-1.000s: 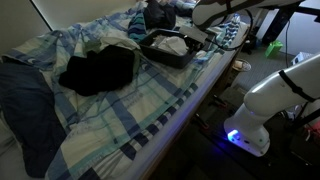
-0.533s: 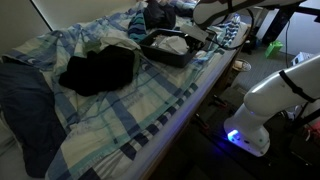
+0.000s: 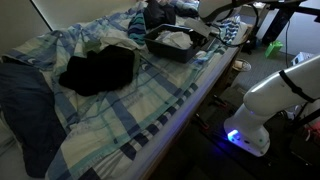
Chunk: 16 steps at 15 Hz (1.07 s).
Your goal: Move the black box to the right
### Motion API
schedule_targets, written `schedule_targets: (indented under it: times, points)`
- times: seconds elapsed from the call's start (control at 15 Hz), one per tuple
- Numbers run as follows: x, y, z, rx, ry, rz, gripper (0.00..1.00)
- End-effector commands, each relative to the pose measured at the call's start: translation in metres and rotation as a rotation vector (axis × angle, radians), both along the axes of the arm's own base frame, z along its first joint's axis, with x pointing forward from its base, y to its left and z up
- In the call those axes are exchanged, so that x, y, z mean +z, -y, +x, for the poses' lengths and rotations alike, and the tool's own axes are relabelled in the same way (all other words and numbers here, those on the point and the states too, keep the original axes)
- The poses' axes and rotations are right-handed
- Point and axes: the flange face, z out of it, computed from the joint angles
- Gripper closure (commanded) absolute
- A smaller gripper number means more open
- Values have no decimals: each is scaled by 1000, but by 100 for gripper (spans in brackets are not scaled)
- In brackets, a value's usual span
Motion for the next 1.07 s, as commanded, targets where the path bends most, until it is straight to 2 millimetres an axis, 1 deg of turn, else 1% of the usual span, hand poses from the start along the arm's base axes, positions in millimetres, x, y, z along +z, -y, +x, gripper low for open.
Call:
schedule_targets:
  times: [0.0, 0.27, 0.53, 0.8, 1.0]
  points:
    - [30, 23, 2, -45, 68, 4, 96]
    - [44, 44, 1, -89, 98, -4, 96]
    - [54, 60, 2, -109, 120, -22, 96]
    - [58, 68, 4, -52, 111, -53, 96]
    - [55, 80, 7, 33, 84, -65, 97]
